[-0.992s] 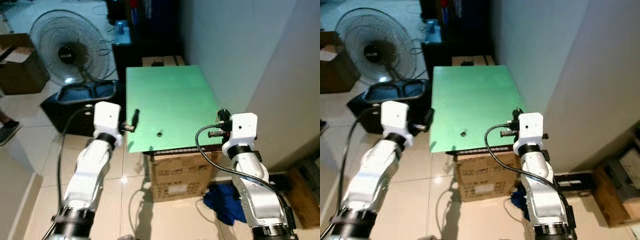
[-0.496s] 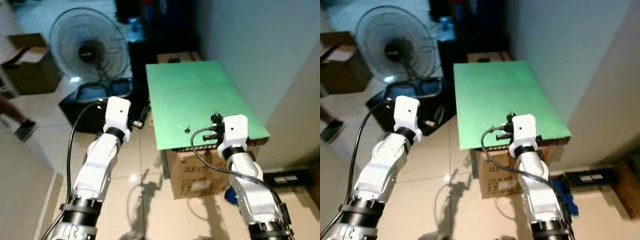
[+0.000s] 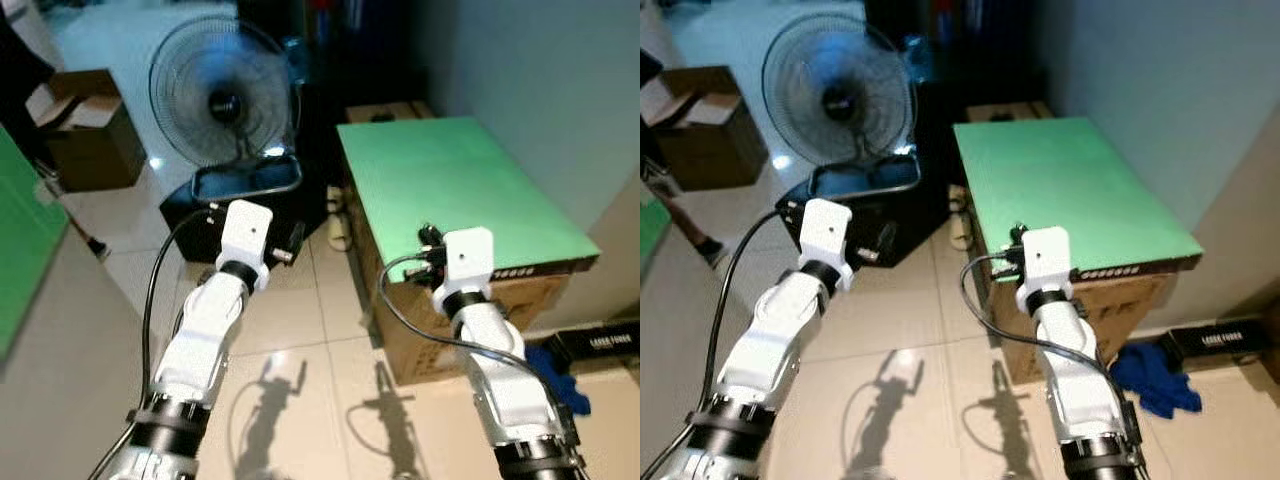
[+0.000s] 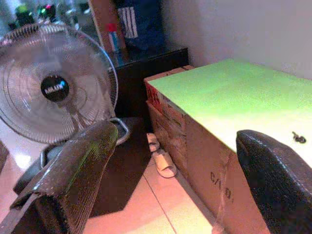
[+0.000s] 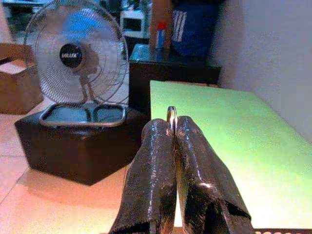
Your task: Hang keys on a hook
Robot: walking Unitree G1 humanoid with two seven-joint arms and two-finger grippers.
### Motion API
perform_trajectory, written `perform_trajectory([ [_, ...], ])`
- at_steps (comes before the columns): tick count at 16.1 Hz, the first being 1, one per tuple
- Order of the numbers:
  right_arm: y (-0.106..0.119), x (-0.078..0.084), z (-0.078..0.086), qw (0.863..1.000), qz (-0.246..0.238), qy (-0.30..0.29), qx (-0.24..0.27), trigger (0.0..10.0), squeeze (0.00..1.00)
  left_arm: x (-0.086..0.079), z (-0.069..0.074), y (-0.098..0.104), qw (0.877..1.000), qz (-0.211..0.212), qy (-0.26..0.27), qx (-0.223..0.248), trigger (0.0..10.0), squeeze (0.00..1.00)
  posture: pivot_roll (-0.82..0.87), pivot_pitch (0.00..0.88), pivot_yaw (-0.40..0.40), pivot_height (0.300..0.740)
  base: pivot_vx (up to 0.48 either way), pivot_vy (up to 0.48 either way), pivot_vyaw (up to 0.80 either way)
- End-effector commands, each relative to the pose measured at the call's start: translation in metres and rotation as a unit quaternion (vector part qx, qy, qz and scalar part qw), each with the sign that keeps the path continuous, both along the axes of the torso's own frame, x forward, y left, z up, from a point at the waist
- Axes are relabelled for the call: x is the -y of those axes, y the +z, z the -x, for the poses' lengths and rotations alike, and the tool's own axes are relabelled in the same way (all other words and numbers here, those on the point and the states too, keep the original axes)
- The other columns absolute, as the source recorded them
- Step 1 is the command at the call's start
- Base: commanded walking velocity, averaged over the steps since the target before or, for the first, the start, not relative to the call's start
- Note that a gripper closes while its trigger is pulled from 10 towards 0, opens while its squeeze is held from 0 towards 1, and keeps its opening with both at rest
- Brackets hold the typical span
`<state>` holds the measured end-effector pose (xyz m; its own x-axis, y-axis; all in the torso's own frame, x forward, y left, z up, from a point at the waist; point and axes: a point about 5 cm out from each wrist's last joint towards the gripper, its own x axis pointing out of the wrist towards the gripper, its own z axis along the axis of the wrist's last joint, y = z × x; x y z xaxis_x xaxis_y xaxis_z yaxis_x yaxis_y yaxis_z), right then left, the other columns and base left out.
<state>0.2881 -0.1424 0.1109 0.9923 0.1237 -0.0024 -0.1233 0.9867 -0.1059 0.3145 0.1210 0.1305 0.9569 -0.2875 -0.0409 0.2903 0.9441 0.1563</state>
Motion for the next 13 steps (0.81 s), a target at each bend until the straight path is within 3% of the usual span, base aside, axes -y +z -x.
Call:
perform_trajectory([
  [1, 0.006, -0.008, -0.002, 1.0, -0.004, 0.007, 0.014, 0.0, 0.0, -0.009, -0.001, -0.002, 1.0, -0.02, 0.01, -0.002, 10.0, 0.0, -0.07, 0.0, 0.046, 0.74, 0.0, 0.0, 0.75],
  [10, 0.003, -0.006, -0.005, 1.0, 0.0, 0.001, 0.004, 0.0, 0.0, -0.004, -0.004, -0.001, 1.0, -0.018, 0.001, 0.008, 10.0, 0.0, -0.08, 0.0, 0.053, 0.74, 0.0, 0.0, 0.7],
  [13, 0.001, -0.003, -0.007, 1.0, 0.003, -0.013, 0.002, 0.0, 0.0, 0.001, 0.0, 0.002, 0.999, -0.015, -0.022, 0.018, 10.0, 0.0, -0.08, 0.0, 0.056, 0.74, 0.0, -0.32, 0.0],
])
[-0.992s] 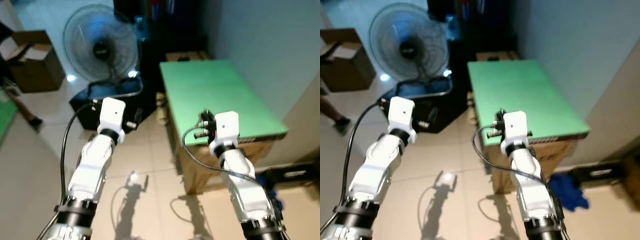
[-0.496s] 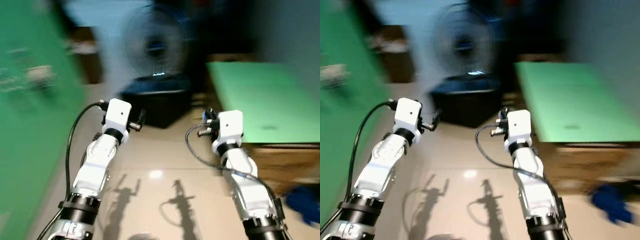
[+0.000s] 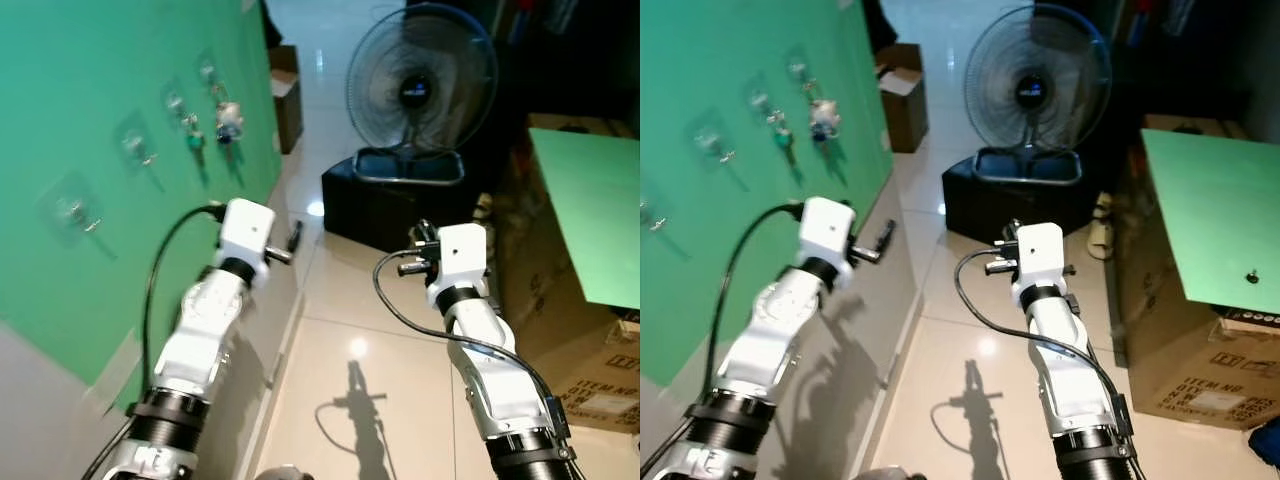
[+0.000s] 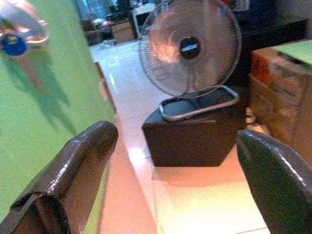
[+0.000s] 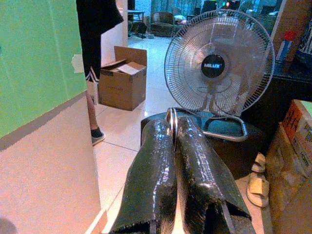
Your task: Hang keys on a hook
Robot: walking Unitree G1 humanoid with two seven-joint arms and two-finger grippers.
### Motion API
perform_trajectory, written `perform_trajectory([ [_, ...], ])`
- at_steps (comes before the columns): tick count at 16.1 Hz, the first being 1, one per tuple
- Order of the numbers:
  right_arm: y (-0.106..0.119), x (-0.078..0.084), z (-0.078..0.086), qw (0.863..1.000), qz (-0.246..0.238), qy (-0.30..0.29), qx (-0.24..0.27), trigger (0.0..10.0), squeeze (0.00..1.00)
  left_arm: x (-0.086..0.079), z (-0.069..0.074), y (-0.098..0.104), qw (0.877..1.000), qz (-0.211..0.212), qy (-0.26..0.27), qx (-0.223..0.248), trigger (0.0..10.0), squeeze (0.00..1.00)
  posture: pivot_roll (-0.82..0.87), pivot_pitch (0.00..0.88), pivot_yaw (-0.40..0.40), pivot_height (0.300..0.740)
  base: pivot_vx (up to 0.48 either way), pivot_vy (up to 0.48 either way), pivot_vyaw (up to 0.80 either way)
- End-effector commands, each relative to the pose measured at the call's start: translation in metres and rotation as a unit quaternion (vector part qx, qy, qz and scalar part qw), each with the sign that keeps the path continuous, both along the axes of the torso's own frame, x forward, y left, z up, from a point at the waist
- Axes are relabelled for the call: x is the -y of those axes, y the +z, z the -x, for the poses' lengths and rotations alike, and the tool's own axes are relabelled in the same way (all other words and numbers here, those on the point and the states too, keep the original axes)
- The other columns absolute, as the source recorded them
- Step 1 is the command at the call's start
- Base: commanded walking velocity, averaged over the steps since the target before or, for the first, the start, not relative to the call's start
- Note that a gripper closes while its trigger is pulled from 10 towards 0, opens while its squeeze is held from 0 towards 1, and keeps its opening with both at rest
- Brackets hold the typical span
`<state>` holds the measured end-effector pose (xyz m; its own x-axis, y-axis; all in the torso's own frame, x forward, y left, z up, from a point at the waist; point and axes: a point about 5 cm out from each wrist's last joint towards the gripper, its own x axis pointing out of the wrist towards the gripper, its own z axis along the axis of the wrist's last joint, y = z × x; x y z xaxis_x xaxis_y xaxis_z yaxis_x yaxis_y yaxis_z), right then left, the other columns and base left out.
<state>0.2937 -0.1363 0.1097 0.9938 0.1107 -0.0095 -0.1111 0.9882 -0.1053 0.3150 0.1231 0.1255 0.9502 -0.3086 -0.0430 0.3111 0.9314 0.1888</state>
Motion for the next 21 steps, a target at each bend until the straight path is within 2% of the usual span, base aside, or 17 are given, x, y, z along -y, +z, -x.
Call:
perform_trajectory([
  [1, 0.003, 0.003, -0.001, 1.0, 0.001, -0.008, 0.007, 0.0, 0.0, 0.005, 0.001, 0.007, 1.0, 0.002, -0.016, 0.012, 10.0, 0.0, -0.08, 0.0, 0.061, 0.74, 0.0, -0.48, 0.0],
  [6, 0.004, 0.0, 0.0, 1.0, 0.003, -0.003, 0.011, 0.0, 0.0, 0.007, -0.001, 0.004, 1.0, -0.006, -0.005, 0.004, 10.0, 0.0, -0.08, 0.0, 0.065, 0.74, 0.0, -0.48, 0.0],
  [15, 0.001, -0.004, -0.003, 1.0, 0.013, 0.014, 0.001, 0.0, 0.0, -0.002, 0.0, 0.002, 0.999, 0.003, 0.038, -0.001, 10.0, 0.0, -0.05, 0.0, 0.042, 0.74, 0.0, -0.46, 0.63],
  [18, 0.0, -0.009, -0.003, 0.999, 0.014, 0.034, -0.005, 0.0, 0.0, -0.007, 0.0, 0.0, 0.997, 0.037, 0.061, -0.017, 10.0, 0.0, -0.04, 0.0, 0.032, 0.74, 0.0, -0.454, 0.57],
  [21, -0.001, -0.009, -0.003, 0.999, 0.016, 0.039, -0.005, 0.0, 0.0, -0.009, 0.0, -0.001, 0.996, 0.039, 0.077, -0.019, 10.0, 0.0, -0.04, 0.0, 0.024, 0.74, 0.17, -0.407, 0.53],
])
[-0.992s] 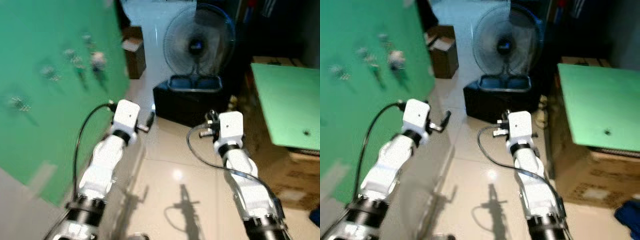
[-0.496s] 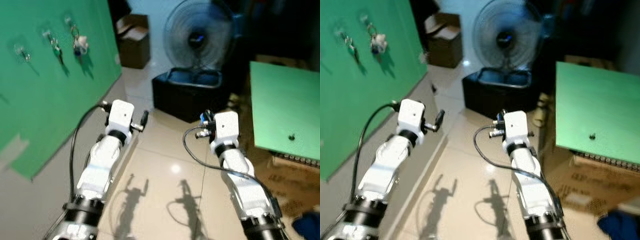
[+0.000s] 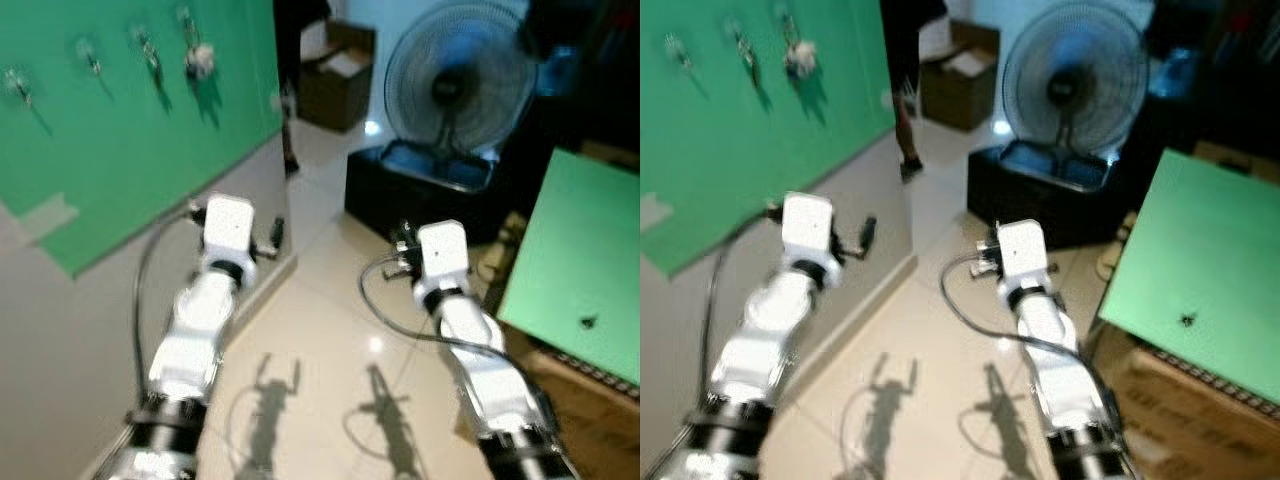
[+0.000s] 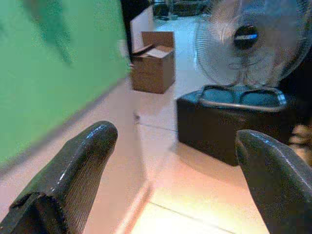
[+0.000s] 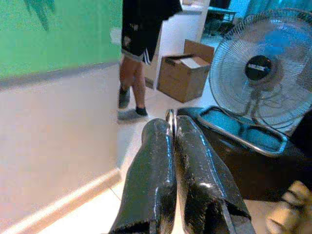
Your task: Hang keys on a hook
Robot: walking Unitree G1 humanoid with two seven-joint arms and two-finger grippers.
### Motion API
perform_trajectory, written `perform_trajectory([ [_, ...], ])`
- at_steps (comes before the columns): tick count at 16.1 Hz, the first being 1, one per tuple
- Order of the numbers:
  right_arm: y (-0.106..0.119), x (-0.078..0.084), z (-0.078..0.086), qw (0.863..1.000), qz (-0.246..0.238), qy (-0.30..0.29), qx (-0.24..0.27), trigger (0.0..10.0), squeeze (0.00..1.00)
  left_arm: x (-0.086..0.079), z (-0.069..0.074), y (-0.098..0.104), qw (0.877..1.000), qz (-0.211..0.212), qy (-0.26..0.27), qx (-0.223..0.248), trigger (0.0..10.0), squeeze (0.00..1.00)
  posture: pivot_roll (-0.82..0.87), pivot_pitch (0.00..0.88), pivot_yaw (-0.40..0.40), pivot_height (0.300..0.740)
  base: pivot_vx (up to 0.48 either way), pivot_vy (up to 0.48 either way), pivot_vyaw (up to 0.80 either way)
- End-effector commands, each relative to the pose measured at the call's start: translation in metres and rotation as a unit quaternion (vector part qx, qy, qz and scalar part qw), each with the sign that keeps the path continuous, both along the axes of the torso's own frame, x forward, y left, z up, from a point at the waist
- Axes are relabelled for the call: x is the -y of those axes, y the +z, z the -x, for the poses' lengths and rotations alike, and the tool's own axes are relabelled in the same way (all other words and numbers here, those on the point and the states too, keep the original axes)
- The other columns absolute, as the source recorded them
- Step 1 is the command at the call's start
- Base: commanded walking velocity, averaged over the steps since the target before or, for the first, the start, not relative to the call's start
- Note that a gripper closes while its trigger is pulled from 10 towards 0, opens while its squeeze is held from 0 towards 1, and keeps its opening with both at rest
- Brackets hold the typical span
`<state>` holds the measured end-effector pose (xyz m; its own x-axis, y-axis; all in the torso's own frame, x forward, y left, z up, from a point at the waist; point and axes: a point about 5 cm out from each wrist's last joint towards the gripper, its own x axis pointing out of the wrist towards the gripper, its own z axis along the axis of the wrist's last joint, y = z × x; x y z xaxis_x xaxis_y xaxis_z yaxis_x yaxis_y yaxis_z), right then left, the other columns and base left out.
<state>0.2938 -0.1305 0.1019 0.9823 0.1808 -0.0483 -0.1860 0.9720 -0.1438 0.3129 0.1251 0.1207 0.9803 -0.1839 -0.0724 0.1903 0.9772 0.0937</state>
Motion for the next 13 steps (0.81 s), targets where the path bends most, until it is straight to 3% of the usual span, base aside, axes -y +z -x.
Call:
perform_trajectory([
  [1, 0.0066, -0.004, -0.0032, 1.0, -0.006, 0.006, 0.009, 0.0, 0.0, -0.0073, -0.0019, 0.0042, 1.0, -0.009, 0.014, 0.007, 10.0, 0.0, -0.04, 0.0, 0.023, 0.74, 0.259, -0.401, 0.52],
  [3, 0.0061, -0.0055, -0.004, 1.0, -0.007, 0.012, 0.007, 0.0, 0.0, -0.0084, -0.0023, 0.004, 1.0, 0.0, 0.021, 0.003, 10.0, 0.0, -0.03, 0.0, 0.017, 0.74, 0.268, -0.396, 0.52],
  [13, 0.0031, -0.0078, -0.0025, 0.999, 0.009, 0.032, 0.004, 0.0, 0.0, -0.0146, -0.0047, -0.0028, 0.997, 0.021, 0.067, -0.028, 10.0, 0.0, -0.03, 0.0, 0.017, 0.74, 0.462, 0.0, 0.5],
])
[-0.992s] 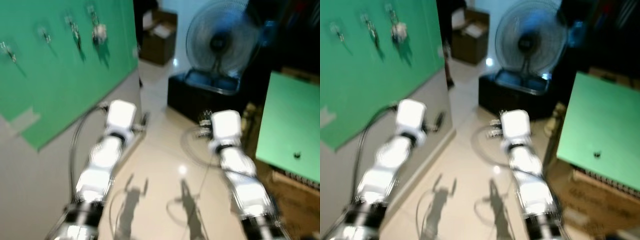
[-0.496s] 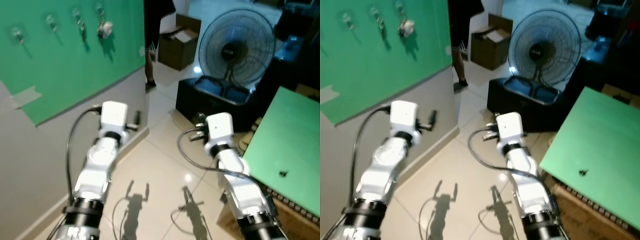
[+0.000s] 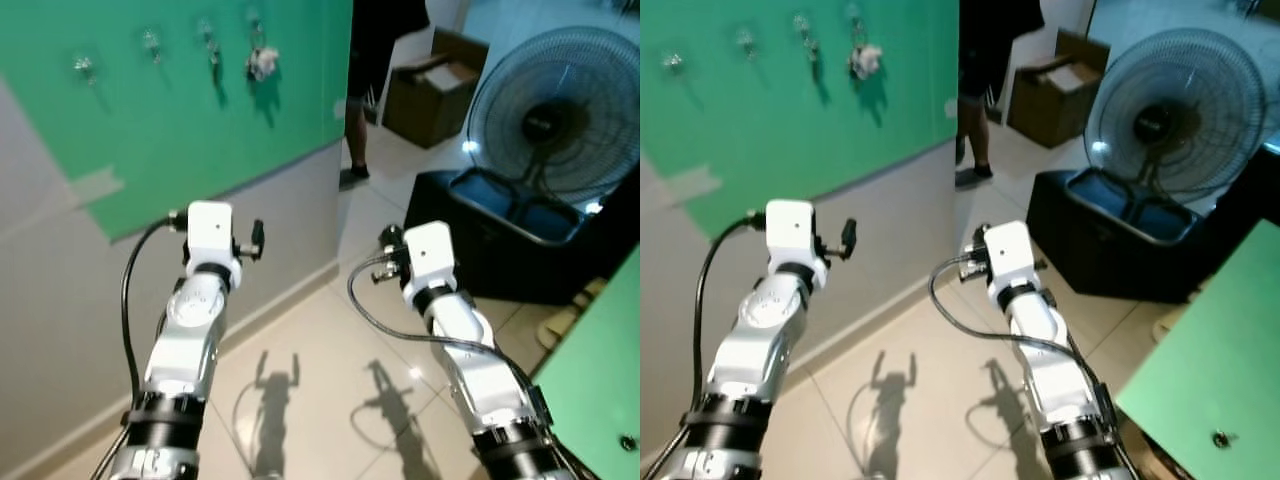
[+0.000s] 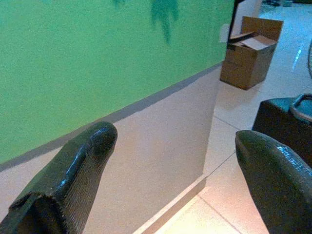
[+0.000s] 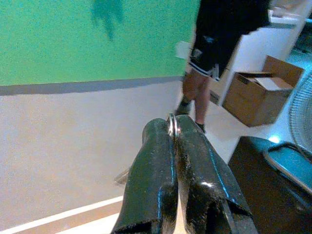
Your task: Hang keys on a hook
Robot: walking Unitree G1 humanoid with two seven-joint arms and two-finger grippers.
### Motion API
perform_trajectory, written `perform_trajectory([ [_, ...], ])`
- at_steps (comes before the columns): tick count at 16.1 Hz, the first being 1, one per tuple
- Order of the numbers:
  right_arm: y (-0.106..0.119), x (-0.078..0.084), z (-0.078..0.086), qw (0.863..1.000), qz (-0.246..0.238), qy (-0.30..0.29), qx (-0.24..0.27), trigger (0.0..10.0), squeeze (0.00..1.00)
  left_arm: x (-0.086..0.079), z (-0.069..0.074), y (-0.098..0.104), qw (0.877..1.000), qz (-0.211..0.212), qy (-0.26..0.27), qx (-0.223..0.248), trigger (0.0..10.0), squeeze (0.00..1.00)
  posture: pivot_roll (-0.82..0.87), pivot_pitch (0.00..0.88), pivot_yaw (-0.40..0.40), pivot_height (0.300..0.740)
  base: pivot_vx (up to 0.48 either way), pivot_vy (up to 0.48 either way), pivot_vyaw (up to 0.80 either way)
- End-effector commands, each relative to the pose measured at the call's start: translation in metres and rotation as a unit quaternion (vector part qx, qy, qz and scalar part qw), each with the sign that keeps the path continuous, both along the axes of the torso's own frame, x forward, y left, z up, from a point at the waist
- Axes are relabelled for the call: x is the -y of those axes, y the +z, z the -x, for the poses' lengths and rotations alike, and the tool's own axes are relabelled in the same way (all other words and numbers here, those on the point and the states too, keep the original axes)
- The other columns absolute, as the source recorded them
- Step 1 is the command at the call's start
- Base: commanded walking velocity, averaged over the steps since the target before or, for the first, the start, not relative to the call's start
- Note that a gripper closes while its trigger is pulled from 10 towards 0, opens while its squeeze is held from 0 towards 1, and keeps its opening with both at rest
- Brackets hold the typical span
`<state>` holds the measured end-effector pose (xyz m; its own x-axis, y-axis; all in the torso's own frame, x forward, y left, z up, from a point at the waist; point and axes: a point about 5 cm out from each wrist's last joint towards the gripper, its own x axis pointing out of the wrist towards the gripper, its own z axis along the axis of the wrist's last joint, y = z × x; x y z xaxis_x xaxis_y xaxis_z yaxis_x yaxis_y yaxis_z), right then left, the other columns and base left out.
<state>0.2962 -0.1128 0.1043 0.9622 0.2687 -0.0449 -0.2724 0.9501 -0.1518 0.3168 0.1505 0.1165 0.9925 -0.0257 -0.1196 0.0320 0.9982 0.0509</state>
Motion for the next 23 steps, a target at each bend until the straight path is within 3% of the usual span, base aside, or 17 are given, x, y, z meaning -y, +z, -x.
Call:
perform_trajectory([
  [1, 0.0, 0.01, 0.0, 1.0, 0.007, -0.013, 0.002, 0.0, 0.0, 0.012, -0.001, 0.001, 1.0, -0.002, -0.017, -0.001, 10.0, 0.0, -0.04, 0.0, 0.017, 0.74, 0.48, 0.0, 0.49],
  [13, -0.001, 0.005, 0.002, 1.0, 0.009, 0.001, -0.004, 0.0, 0.0, 0.019, 0.004, -0.001, 0.999, -0.019, -0.029, -0.001, 10.0, 0.0, -0.02, 0.0, -0.001, 0.74, 0.367, -0.263, 0.5],
  [19, -0.002, 0.004, 0.002, 1.0, 0.024, 0.005, -0.007, 0.0, 0.0, 0.021, 0.005, -0.003, 0.999, -0.033, -0.028, -0.003, 10.0, 0.0, -0.02, 0.0, -0.014, 0.74, 0.0, -0.436, 0.5],
  [23, -0.001, 0.006, 0.0, 1.0, -0.005, -0.007, -0.005, 0.0, 0.0, 0.019, 0.006, -0.001, 1.0, -0.023, -0.018, 0.006, 10.0, 0.0, -0.02, 0.0, -0.015, 0.74, 0.0, -0.218, 0.25],
])
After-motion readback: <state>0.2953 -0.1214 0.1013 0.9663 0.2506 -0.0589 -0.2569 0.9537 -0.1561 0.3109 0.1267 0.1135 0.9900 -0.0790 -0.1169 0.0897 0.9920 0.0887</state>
